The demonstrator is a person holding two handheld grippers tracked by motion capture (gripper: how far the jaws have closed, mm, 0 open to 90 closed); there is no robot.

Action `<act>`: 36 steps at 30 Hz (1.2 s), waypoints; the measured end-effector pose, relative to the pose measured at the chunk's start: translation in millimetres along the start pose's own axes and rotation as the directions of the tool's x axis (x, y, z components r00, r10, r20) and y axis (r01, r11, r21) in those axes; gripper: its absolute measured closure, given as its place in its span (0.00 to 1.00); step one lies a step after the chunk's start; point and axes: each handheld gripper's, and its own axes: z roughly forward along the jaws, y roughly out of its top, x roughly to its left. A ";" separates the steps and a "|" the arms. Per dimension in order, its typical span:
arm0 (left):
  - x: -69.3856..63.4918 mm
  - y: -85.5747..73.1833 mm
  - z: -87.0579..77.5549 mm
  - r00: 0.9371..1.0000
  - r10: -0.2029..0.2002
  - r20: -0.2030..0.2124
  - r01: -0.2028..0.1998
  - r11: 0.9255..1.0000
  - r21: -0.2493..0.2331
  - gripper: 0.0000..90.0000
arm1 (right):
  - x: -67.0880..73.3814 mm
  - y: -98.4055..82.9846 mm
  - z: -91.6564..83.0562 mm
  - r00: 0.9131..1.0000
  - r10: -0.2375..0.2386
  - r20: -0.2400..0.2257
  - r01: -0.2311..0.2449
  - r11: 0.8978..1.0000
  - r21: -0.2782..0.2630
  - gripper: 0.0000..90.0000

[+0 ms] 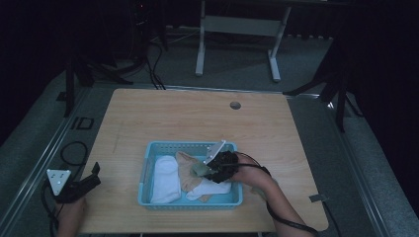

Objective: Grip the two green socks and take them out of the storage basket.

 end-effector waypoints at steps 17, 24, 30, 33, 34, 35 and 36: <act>0.6 0.0 0.1 1.000 -0.004 0.001 0.004 1.000 0.000 0.01 | 3.0 3.8 -5.8 0.998 -0.056 0.002 0.056 0.998 -0.010 0.95; 0.5 0.1 0.2 1.000 -0.004 0.001 0.004 1.000 0.001 0.01 | 5.0 9.2 -29.6 0.997 -0.070 0.021 0.071 0.995 -0.066 0.95; 0.5 0.1 0.2 1.000 -0.004 0.000 0.004 1.000 0.001 0.01 | 4.2 11.5 -48.3 0.997 -0.070 0.034 0.073 0.992 -0.104 0.95; 0.4 0.1 0.1 1.000 -0.003 -0.002 0.003 1.000 0.000 0.01 | 2.7 11.2 -56.8 0.997 -0.065 0.042 0.070 0.990 -0.121 0.95; 0.2 0.0 0.1 1.000 -0.003 -0.002 0.003 1.000 0.001 0.01 | 2.3 11.0 -60.0 0.997 -0.061 0.049 0.066 0.990 -0.127 0.95; 0.2 0.0 0.1 1.000 -0.003 -0.002 0.003 1.000 0.001 0.01 | 1.5 10.6 -63.2 0.997 -0.058 0.050 0.065 0.989 -0.134 0.95; 0.1 0.0 0.3 1.000 -0.005 -0.002 0.005 1.000 -0.001 0.01 | 1.0 10.1 -66.3 0.997 -0.059 0.054 0.066 0.988 -0.138 0.95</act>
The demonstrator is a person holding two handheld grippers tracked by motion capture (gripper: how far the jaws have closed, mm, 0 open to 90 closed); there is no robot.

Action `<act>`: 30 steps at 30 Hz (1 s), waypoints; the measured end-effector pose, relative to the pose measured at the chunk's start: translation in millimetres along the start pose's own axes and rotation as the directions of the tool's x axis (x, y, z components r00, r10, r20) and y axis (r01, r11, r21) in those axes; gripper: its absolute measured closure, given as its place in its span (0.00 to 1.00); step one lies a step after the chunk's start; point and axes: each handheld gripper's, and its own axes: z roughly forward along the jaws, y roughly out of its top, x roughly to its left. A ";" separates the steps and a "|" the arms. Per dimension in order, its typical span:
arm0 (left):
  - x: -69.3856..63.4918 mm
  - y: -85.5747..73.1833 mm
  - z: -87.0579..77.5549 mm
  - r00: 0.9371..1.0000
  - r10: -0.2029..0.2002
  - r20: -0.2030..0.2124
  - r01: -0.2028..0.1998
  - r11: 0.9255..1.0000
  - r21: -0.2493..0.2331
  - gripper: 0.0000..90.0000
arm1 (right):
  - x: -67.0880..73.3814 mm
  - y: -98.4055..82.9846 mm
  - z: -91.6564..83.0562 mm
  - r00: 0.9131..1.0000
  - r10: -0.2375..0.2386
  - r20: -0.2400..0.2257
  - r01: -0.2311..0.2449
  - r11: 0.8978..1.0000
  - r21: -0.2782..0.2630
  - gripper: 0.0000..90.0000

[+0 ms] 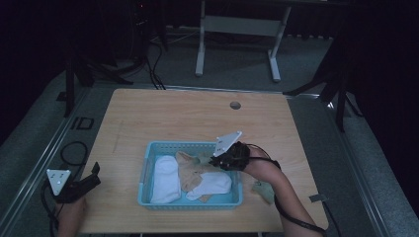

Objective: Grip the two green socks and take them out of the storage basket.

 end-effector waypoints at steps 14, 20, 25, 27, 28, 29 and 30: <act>-0.1 0.1 0.1 1.000 0.001 -0.001 -0.001 1.000 0.000 0.01 | -18.3 -17.3 -53.0 0.993 0.076 0.095 -0.068 0.994 -0.089 0.95; -0.3 0.0 -0.1 1.000 0.003 -0.003 -0.003 1.000 -0.001 0.01 | -23.5 -31.7 -70.4 0.985 0.114 0.129 -0.101 0.989 -0.108 0.95; -0.3 0.0 0.0 1.000 0.005 -0.003 -0.005 1.000 -0.001 0.01 | -28.1 -47.7 -81.5 0.976 0.150 0.160 -0.132 0.985 -0.115 0.95; -0.3 0.0 0.1 1.000 0.002 -0.001 -0.002 1.000 0.000 0.01 | -29.7 -55.4 -84.6 0.972 0.166 0.165 -0.148 0.982 -0.115 0.95; -0.1 0.0 0.0 1.000 0.003 -0.002 -0.003 1.000 0.001 0.01 | -30.5 -59.4 -85.9 0.970 0.174 0.171 -0.156 0.981 -0.114 0.95; -0.3 0.0 -0.2 1.000 0.003 -0.003 -0.003 1.000 0.000 0.01 | -31.2 -63.4 -87.0 0.968 0.185 0.169 -0.167 0.979 -0.116 0.95; -0.4 0.0 -0.1 1.000 0.003 -0.003 -0.003 1.000 0.001 0.01 | -31.7 -67.5 -87.7 0.966 0.192 0.172 -0.174 0.978 -0.116 0.95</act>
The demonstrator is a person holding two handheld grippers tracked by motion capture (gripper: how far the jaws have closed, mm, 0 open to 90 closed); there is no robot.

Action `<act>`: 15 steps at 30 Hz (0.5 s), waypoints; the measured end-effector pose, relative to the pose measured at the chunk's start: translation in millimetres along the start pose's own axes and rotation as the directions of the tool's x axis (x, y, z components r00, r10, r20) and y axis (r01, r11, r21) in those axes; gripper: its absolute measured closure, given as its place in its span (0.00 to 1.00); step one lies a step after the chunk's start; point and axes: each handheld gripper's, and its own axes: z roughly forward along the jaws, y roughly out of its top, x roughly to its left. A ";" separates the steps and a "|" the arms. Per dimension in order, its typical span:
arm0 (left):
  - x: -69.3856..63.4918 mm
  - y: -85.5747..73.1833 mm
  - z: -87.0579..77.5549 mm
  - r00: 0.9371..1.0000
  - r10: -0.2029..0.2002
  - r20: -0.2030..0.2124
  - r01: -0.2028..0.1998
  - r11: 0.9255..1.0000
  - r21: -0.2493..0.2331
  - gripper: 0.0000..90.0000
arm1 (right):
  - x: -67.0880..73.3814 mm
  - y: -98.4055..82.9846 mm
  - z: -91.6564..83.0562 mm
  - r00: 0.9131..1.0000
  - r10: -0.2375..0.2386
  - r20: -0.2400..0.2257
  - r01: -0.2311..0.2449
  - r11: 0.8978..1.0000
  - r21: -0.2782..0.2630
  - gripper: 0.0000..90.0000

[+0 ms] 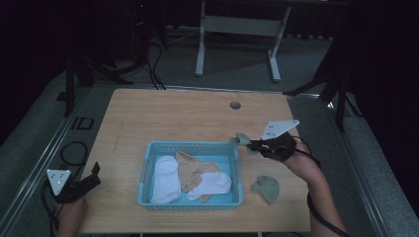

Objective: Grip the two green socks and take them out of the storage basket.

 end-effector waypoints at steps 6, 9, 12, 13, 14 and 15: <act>0.1 0.1 0.0 1.000 0.003 -0.001 -0.003 1.000 0.001 0.01 | -8.7 -22.6 -2.2 0.999 0.048 0.024 -0.048 0.999 0.018 0.95; -0.1 0.1 0.1 1.000 0.004 -0.001 -0.004 1.000 0.002 0.01 | -13.0 -34.2 -2.1 0.996 0.081 0.030 -0.082 0.996 0.020 0.95; -0.1 0.1 0.1 1.000 0.004 -0.002 -0.004 1.000 0.001 0.01 | -16.4 -46.4 0.8 0.993 0.108 0.041 -0.109 0.994 0.030 0.95; -0.1 0.1 0.1 1.000 0.004 -0.002 -0.004 1.000 0.002 0.01 | -17.4 -50.6 2.0 0.992 0.121 0.040 -0.123 0.992 0.033 0.95; -0.1 0.1 0.1 1.000 0.004 -0.002 -0.004 1.000 0.002 0.01 | -18.6 -54.9 3.4 0.991 0.129 0.043 -0.131 0.991 0.035 0.95; -0.2 0.1 0.0 1.000 0.005 -0.002 -0.005 1.000 0.003 0.01 | -20.0 -59.1 4.8 0.989 0.138 0.050 -0.140 0.990 0.037 0.95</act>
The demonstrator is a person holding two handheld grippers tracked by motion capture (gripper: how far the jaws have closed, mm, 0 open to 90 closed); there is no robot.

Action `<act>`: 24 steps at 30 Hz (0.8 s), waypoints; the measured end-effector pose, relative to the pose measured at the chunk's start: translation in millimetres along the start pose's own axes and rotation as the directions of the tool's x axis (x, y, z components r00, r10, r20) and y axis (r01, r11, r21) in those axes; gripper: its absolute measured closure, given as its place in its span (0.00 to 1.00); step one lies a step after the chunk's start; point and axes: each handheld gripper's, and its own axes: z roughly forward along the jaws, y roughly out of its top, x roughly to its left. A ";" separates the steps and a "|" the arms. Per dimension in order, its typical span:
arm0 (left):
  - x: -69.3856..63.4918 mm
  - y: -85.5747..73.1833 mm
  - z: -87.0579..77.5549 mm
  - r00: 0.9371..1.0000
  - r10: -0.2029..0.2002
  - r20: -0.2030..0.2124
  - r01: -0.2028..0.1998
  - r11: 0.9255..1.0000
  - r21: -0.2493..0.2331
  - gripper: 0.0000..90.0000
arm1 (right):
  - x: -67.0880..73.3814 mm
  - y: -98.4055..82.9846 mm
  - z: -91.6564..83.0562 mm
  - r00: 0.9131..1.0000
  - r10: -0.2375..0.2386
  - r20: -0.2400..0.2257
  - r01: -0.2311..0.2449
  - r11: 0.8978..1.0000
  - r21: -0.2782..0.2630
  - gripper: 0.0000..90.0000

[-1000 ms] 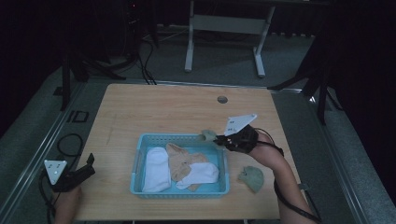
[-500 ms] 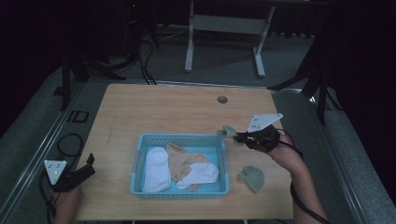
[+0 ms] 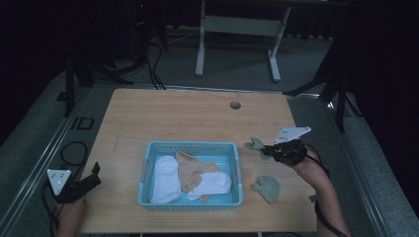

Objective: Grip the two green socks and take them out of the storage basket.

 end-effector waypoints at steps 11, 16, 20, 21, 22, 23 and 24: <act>-0.2 0.0 0.0 1.000 0.002 0.000 -0.002 1.000 0.000 0.01 | -15.6 -37.7 20.7 0.996 0.094 0.008 -0.094 0.995 0.035 0.95; -0.3 0.0 0.0 1.000 0.001 -0.001 -0.001 1.000 0.001 0.01 | -16.9 -51.9 33.7 0.992 0.126 0.005 -0.126 0.990 0.057 0.95; -0.2 0.1 0.0 1.000 0.002 -0.001 -0.002 1.000 0.001 0.01 | -15.3 -58.0 41.3 0.991 0.133 -0.002 -0.133 0.988 0.074 0.95; -0.3 0.0 0.0 1.000 0.000 -0.001 0.000 1.000 0.001 0.01 | -13.9 -61.0 45.5 0.990 0.138 -0.009 -0.137 0.987 0.080 0.95; -0.3 0.0 0.1 1.000 0.002 -0.002 -0.002 1.000 0.000 0.01 | -13.2 -62.3 47.5 0.989 0.145 -0.017 -0.144 0.986 0.080 0.94; -0.4 0.0 0.1 1.000 0.003 -0.002 -0.003 1.000 0.000 0.01 | -12.3 -63.5 49.3 0.989 0.149 -0.022 -0.147 0.986 0.084 0.94; -0.6 0.0 0.1 1.000 0.001 -0.002 -0.001 1.000 -0.001 0.01 | -10.9 -64.6 51.5 0.988 0.150 -0.025 -0.147 0.985 0.087 0.94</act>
